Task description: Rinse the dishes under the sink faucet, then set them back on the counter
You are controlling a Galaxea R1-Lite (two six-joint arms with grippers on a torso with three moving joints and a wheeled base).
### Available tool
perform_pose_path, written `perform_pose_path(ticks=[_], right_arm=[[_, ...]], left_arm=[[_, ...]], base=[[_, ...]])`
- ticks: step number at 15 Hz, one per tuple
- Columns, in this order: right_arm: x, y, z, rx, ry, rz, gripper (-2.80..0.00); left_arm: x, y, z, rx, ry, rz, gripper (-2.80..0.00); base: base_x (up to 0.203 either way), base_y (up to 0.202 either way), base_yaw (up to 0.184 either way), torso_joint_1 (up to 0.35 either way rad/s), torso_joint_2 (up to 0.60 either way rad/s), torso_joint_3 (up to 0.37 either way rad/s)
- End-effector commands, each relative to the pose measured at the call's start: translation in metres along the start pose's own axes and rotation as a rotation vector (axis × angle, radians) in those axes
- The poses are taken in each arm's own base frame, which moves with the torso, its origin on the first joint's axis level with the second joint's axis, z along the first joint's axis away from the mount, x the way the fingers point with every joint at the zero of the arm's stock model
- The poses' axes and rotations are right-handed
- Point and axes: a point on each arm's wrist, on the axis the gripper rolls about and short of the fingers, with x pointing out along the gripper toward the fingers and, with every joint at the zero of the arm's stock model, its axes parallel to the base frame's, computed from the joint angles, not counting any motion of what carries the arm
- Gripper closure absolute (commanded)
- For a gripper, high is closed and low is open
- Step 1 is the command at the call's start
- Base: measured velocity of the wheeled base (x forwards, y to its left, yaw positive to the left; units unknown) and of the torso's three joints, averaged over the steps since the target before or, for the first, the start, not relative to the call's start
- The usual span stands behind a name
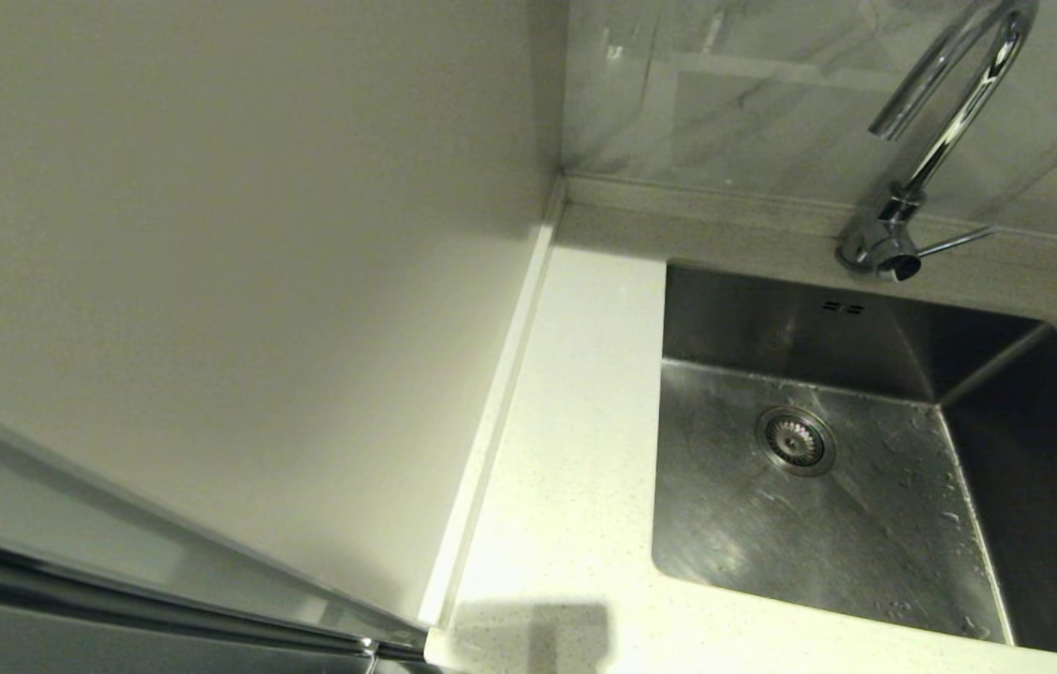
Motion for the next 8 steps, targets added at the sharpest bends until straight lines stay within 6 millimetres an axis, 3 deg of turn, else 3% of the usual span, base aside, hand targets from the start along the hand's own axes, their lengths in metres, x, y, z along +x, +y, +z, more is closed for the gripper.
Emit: perform_pose_path(ticks=[1, 8], right_arm=[[-0.0007, 0.0023, -0.0130, 0.001, 0.126, 0.069, 0.00], [-0.0008, 0.0023, -0.0136, 0.044, 0.132, 0.067, 0.00]], left_arm=[[-0.0002, 0.0000, 0.0000, -0.001, -0.003, 0.000, 0.00], [-0.0002, 0.0000, 0.0000, -0.001, -0.003, 0.000, 0.00]], base=[[0.000, 0.000, 0.000, 0.000, 0.00, 0.000], [0.000, 0.000, 0.000, 0.000, 0.00, 0.000]])
